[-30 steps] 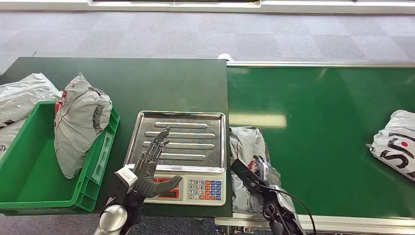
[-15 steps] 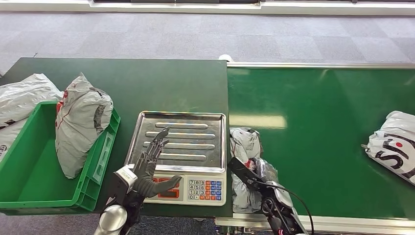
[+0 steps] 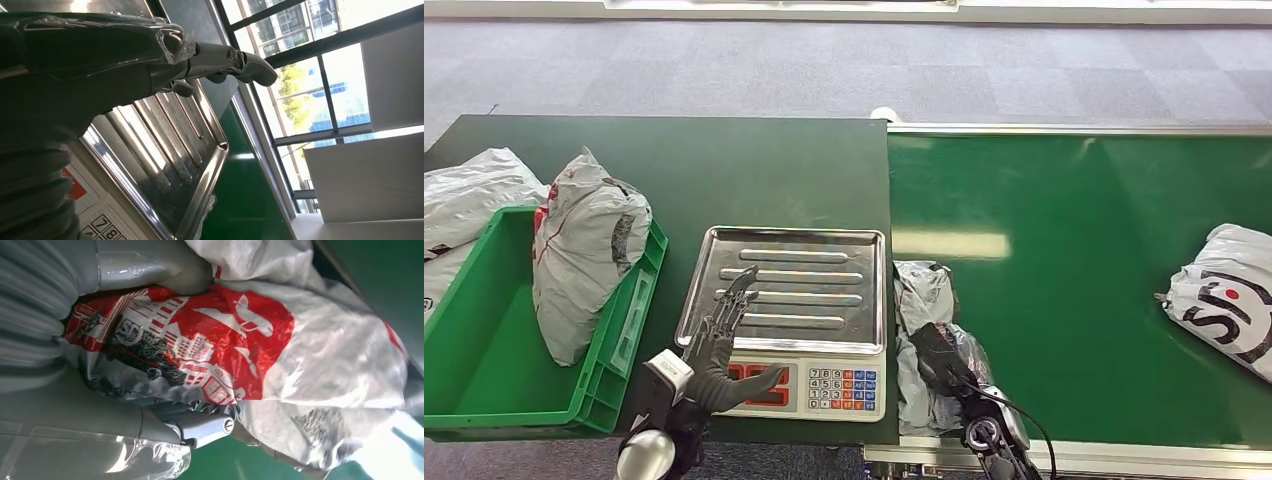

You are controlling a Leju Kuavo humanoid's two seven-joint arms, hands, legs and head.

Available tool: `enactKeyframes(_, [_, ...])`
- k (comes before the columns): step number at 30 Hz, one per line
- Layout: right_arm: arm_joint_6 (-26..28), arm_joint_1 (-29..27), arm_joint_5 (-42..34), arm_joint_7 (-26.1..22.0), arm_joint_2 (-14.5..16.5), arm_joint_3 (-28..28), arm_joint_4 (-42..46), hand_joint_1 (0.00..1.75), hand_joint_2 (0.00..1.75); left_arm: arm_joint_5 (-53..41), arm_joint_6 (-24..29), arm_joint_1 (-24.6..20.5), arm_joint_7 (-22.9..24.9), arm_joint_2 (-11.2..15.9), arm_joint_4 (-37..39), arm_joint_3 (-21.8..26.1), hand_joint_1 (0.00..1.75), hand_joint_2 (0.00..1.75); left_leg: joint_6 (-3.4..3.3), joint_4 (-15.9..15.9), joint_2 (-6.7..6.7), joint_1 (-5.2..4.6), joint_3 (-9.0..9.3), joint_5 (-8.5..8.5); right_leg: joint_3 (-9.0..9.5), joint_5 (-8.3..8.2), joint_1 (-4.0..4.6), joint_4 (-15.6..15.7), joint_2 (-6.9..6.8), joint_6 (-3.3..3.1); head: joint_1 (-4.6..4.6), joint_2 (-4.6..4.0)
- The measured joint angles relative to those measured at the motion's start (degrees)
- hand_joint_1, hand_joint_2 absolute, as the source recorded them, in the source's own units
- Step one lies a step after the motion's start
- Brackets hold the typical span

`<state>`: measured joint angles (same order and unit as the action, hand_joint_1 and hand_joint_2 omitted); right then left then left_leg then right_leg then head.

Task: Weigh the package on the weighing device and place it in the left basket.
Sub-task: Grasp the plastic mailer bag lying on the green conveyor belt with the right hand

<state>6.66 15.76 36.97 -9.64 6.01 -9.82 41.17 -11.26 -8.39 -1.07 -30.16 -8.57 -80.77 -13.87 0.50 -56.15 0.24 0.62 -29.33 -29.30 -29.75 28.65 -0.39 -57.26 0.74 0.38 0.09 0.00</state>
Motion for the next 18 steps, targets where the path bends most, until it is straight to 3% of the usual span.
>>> enactKeyframes(6, [1.4,-4.6,-14.6,-11.9,0.1,3.3,12.1,1.75,1.75,-0.2,0.9,0.5,-1.2,0.0,-0.4,0.4,0.00,1.75,0.00,0.0,-0.08,0.00,-0.42,0.01,-0.43,-0.01,0.00,0.0,-0.03,-0.02,-0.01,0.00])
enactKeyframes(12, [1.6,-6.6,-17.4,-14.2,0.4,5.0,20.1,1.75,1.75,-0.4,1.1,0.4,-1.6,0.0,-0.4,0.4,0.00,1.75,0.00,0.0,-0.10,-0.01,-0.49,0.01,-0.49,-0.01,-0.01,0.0,-0.03,-0.01,0.00,0.00])
enactKeyframes(18, [4.7,-8.8,-22.1,-22.4,1.0,6.7,28.1,1.75,1.75,-0.2,0.6,-0.3,-2.7,-0.1,0.1,0.3,0.00,1.75,-0.01,0.0,-0.14,-0.02,-0.49,0.02,-0.49,-0.02,-0.03,0.0,-0.05,-0.01,-0.01,0.00])
